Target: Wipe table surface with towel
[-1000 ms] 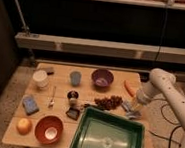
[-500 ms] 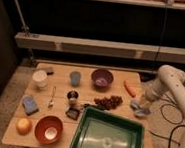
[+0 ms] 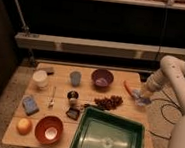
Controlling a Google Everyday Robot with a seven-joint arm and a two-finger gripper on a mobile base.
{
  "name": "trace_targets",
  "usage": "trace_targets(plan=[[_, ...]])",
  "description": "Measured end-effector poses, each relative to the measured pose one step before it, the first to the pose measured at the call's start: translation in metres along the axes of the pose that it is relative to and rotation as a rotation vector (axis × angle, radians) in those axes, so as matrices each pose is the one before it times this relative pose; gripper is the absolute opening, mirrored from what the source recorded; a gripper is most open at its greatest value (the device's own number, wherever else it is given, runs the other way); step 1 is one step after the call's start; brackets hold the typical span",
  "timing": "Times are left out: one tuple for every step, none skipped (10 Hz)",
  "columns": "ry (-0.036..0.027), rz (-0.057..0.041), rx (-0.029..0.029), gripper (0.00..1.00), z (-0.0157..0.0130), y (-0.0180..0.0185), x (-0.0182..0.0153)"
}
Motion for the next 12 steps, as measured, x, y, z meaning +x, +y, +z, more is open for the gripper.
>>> trace_targets(plan=[[-0.00229, -0.01258, -0.00596, 0.00, 0.00390, -0.00245, -0.00934], [-0.00553, -0.00681, -0.00178, 0.00, 0.00613, -0.00065, -0.00872], [-0.00474, -0.01038, -0.00656, 0.00, 0.00672, 0.00000, -0.00807], [-0.00932, -0.01188, -0.00616, 0.00, 0.00638, 0.00022, -0.00918], [-0.02035, -0.01376, -0.01558, 0.00, 0.01051, 0.00834, -0.01135], [-0.01233, -0.00487, -0.01243, 0.00, 0.00843, 0.01059, -0.00453], [-0.00858, -0.00170, -0.01707, 0.00, 0.00870, 0.01151, -0.00170], [-0.00870, -0.00151, -0.01944, 0.00, 0.01072, 0.01386, 0.00009], [-0.00302, 0.00095, -0.00988, 0.00, 0.00418, 0.00609, 0.00151], [-0.00139, 0.00314, -0.00870, 0.00, 0.00201, 0.00418, 0.00211], [0.00212, 0.00986, -0.00385, 0.00, -0.00310, 0.00513, 0.01024], [0.00450, 0.01008, -0.00097, 0.00, -0.00511, 0.00445, 0.01148]])
